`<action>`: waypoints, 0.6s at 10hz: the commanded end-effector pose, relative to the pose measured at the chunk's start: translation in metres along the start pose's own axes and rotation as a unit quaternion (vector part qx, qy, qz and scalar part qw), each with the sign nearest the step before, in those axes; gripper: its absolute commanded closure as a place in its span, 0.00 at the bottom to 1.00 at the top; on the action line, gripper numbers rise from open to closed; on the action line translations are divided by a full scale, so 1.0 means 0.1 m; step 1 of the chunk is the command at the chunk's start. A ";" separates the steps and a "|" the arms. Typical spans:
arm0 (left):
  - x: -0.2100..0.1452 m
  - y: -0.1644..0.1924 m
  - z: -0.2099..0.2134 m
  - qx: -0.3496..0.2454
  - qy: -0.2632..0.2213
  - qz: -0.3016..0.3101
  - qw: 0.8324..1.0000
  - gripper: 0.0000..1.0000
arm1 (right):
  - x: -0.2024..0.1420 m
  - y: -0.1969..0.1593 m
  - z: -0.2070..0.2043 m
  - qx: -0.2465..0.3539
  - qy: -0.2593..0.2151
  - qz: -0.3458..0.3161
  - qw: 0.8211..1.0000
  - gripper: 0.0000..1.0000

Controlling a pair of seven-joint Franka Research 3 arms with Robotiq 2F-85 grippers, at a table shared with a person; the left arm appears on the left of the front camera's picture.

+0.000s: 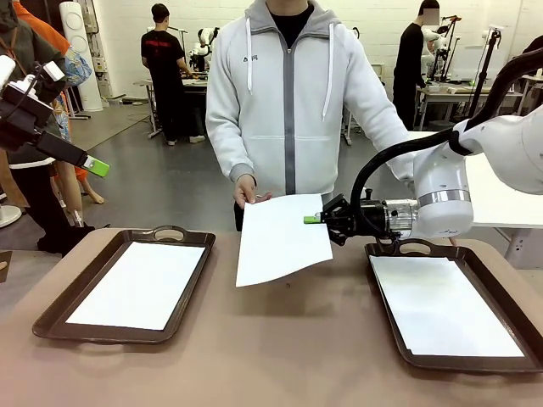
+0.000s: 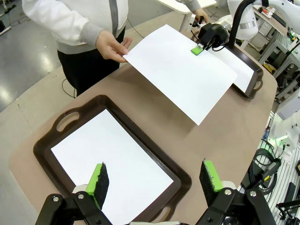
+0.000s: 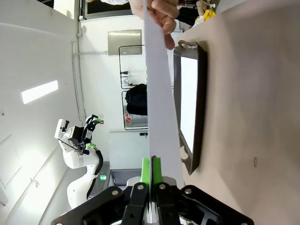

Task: Sort the A4 documents.
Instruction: Receive the A4 Paper.

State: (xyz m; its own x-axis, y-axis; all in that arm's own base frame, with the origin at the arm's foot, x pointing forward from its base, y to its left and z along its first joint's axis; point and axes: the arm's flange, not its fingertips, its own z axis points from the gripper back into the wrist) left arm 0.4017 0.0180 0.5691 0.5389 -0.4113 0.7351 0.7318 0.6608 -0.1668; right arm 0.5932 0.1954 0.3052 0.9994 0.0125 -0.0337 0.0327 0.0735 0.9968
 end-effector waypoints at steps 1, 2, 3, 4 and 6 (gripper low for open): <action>0.00 0.00 -0.01 0.004 -0.001 0.000 1.000 0.00 | 0.00 -0.01 0.00 -0.002 -0.002 0.000 1.000 1.00; 0.00 0.00 -0.01 0.004 -0.001 0.000 1.000 0.00 | 0.00 -0.01 0.00 -0.002 -0.002 0.000 1.000 1.00; 0.00 0.00 -0.01 0.004 -0.001 0.000 1.000 0.00 | 0.00 -0.01 0.00 -0.002 -0.002 0.000 1.000 1.00; 0.00 0.00 -0.01 0.004 -0.001 0.000 1.000 0.00 | 0.00 -0.01 0.00 -0.002 -0.002 0.000 1.000 1.00; 0.00 0.00 -0.01 0.004 -0.001 0.000 1.000 0.00 | 0.00 -0.01 0.00 -0.002 -0.002 0.000 1.000 1.00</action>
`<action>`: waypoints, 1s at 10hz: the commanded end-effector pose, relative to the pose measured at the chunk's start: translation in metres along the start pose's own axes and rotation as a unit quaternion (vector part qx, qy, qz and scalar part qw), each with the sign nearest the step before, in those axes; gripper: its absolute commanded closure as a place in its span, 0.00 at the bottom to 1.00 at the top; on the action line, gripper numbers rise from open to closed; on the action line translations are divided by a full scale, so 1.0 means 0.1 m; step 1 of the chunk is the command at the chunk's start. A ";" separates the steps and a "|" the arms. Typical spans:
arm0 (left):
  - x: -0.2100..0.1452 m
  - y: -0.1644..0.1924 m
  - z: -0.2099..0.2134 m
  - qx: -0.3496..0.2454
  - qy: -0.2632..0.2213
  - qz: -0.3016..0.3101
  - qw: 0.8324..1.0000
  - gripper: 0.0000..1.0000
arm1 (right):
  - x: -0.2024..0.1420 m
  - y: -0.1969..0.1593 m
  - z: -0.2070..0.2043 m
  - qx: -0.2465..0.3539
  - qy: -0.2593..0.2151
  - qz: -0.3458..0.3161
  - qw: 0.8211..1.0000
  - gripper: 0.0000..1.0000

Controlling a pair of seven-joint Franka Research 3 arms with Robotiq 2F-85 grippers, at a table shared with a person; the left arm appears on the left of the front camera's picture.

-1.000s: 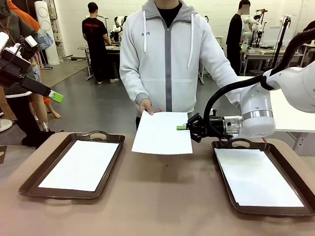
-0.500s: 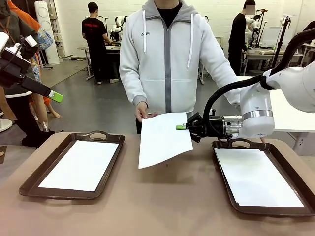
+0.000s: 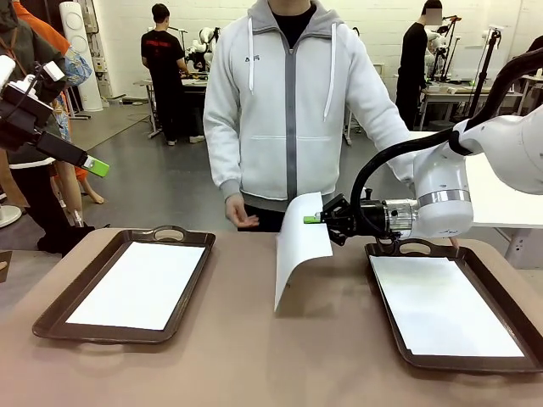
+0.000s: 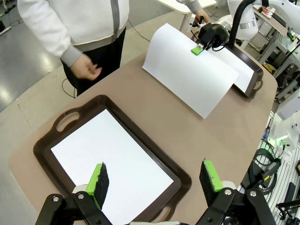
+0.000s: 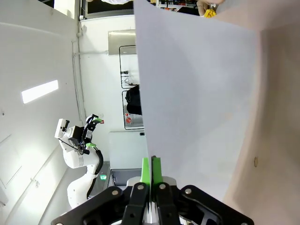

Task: Sort the A4 documents.
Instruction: Receive the A4 Paper, then place the A4 Paper in the designated Handle tray.

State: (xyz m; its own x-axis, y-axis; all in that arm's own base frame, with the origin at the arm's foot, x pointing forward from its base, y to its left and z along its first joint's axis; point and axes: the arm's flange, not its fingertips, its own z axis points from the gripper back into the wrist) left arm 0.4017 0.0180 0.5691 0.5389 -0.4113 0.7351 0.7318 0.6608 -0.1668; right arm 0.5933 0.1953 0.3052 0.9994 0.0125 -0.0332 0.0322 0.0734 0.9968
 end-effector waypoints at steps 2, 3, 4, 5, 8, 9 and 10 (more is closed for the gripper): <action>0.00 0.00 -0.01 0.004 -0.001 0.000 1.000 0.00 | 0.00 -0.01 0.00 -0.002 -0.002 0.000 1.000 1.00; 0.00 0.00 -0.01 0.004 -0.001 0.000 1.000 0.00 | 0.00 -0.01 0.00 -0.002 -0.002 0.000 1.000 1.00; 0.00 0.00 -0.01 0.004 -0.001 0.000 1.000 0.00 | 0.00 -0.01 0.00 -0.002 -0.002 0.000 1.000 1.00; 0.00 0.00 -0.01 0.004 -0.001 0.000 1.000 0.00 | 0.00 -0.01 0.00 -0.002 -0.002 0.000 1.000 1.00; 0.00 0.00 -0.01 0.004 -0.001 0.000 1.000 0.00 | 0.00 -0.01 0.00 -0.002 -0.002 0.000 1.000 1.00; 0.00 0.00 -0.01 0.004 -0.001 0.000 1.000 0.00 | 0.00 -0.01 0.00 -0.002 -0.002 0.000 1.000 1.00; 0.00 0.00 -0.01 0.004 -0.001 0.000 1.000 0.00 | 0.00 -0.01 0.00 -0.002 -0.002 0.000 1.000 1.00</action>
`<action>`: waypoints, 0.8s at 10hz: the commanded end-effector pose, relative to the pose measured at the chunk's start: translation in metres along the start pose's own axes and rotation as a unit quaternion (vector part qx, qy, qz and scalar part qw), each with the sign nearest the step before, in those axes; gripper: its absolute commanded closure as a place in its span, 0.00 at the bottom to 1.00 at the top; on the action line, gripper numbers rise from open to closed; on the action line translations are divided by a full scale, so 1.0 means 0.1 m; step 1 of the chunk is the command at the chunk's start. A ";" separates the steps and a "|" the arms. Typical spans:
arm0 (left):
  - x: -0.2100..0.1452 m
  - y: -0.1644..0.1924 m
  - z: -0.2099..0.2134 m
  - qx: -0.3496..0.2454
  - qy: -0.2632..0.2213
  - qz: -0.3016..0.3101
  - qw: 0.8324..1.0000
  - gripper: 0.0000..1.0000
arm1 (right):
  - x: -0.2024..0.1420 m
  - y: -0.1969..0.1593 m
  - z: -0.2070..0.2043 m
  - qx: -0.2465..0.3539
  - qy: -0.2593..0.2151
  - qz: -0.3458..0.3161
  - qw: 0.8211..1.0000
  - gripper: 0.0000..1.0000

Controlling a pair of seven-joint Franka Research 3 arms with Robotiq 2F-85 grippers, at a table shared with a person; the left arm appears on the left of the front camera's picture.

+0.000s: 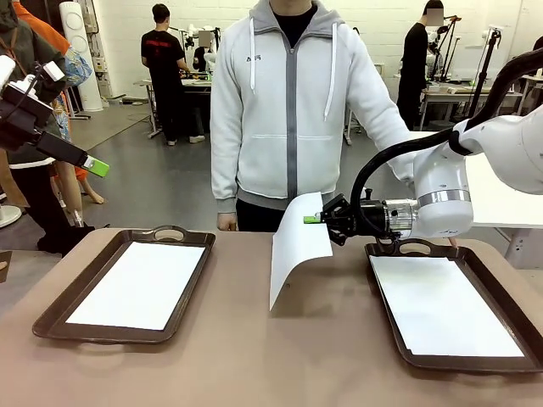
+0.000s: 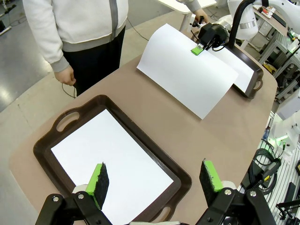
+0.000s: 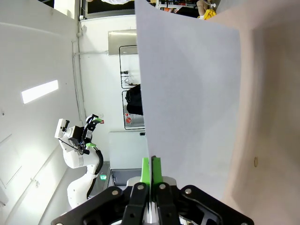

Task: Sort the A4 documents.
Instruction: Place the A4 Paper in the designated Handle tray.

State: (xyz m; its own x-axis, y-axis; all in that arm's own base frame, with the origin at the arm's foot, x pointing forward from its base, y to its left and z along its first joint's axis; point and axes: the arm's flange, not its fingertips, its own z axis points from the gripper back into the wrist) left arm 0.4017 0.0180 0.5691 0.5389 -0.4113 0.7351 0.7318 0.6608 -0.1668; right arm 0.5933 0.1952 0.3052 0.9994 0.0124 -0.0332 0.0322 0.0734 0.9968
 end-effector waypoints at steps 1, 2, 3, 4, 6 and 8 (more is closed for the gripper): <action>0.00 0.00 -0.01 0.004 -0.001 0.000 1.000 0.00 | 0.00 -0.01 0.00 -0.002 -0.002 0.000 1.000 1.00; 0.00 0.00 -0.01 0.004 -0.001 0.000 1.000 0.00 | 0.00 0.00 0.00 0.000 0.000 0.000 1.000 0.99; 0.00 0.00 -0.01 0.004 -0.001 0.000 1.000 0.00 | -0.25 -0.02 0.13 -0.031 0.030 0.035 0.998 0.99; 0.00 0.00 -0.01 0.004 -0.001 0.000 1.000 0.00 | -0.36 0.10 0.31 -0.050 0.038 0.056 0.996 0.99; 0.00 0.00 -0.01 0.004 -0.001 0.000 1.000 0.00 | -0.58 0.40 0.72 -0.058 0.043 0.095 0.993 0.99; 0.00 0.00 -0.01 0.004 -0.001 0.000 1.000 0.00 | -0.74 0.69 1.15 -0.079 0.034 0.108 0.990 0.99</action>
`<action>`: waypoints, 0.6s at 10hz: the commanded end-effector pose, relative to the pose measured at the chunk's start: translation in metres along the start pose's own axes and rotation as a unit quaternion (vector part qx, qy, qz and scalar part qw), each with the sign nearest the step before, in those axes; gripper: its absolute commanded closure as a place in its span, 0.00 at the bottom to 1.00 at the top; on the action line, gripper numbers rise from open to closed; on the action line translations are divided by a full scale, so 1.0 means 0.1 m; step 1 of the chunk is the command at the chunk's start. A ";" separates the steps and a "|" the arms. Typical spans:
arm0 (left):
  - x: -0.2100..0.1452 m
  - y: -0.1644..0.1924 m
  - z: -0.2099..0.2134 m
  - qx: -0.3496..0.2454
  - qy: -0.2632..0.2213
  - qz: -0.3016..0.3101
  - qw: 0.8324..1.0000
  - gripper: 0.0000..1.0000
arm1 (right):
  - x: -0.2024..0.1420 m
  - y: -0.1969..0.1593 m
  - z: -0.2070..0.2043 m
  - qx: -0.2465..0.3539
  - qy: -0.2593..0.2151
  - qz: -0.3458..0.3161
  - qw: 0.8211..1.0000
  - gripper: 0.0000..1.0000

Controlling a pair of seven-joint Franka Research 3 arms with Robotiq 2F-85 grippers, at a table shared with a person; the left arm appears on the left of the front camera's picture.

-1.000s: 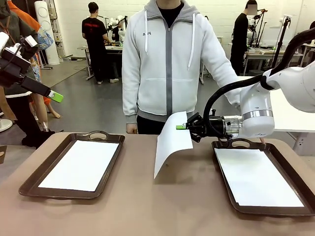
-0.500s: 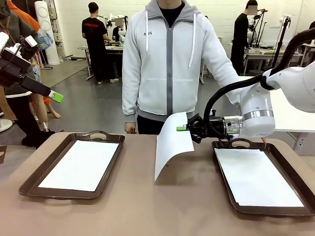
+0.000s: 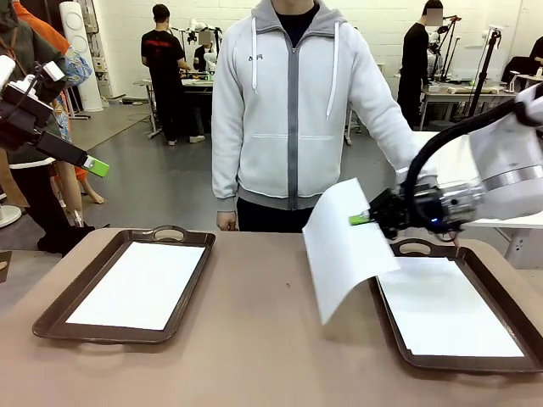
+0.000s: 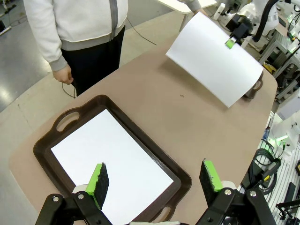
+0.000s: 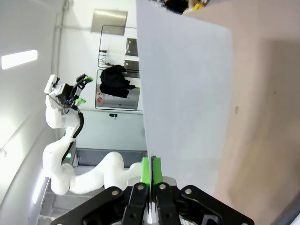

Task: Sort the A4 documents.
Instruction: Place the A4 Paper in the designated Handle tray.

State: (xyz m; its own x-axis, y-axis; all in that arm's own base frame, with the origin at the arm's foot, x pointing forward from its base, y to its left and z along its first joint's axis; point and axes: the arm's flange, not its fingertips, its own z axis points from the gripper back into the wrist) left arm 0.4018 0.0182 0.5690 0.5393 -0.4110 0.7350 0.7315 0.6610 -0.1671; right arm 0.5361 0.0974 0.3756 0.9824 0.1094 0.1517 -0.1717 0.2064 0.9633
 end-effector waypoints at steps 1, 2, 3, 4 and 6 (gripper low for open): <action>0.00 0.00 -0.01 0.004 -0.001 0.000 1.000 0.00 | -0.18 0.17 0.29 -0.027 -0.003 0.006 1.000 0.99; 0.00 0.00 -0.01 0.004 -0.001 0.000 1.000 0.00 | -0.21 0.20 0.43 -0.044 -0.001 -0.010 0.999 0.99; 0.00 0.00 -0.01 0.004 -0.001 0.000 1.000 0.00 | -0.23 0.21 0.55 -0.031 -0.006 -0.033 0.999 0.99; 0.00 0.00 -0.01 0.004 -0.001 0.000 1.000 0.00 | -0.26 0.18 0.69 -0.023 -0.014 -0.050 0.998 0.99; 0.00 0.00 -0.01 0.004 -0.001 0.000 1.000 0.00 | -0.28 0.02 0.87 -0.013 -0.036 -0.068 0.997 0.99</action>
State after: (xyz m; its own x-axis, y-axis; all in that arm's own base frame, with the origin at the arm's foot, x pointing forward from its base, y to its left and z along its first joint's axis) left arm 0.4018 0.0182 0.5691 0.5391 -0.4111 0.7351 0.7316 0.6610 -0.1669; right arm 0.5157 0.0156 0.3983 0.9968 0.0271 0.0750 -0.0796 0.2673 0.9603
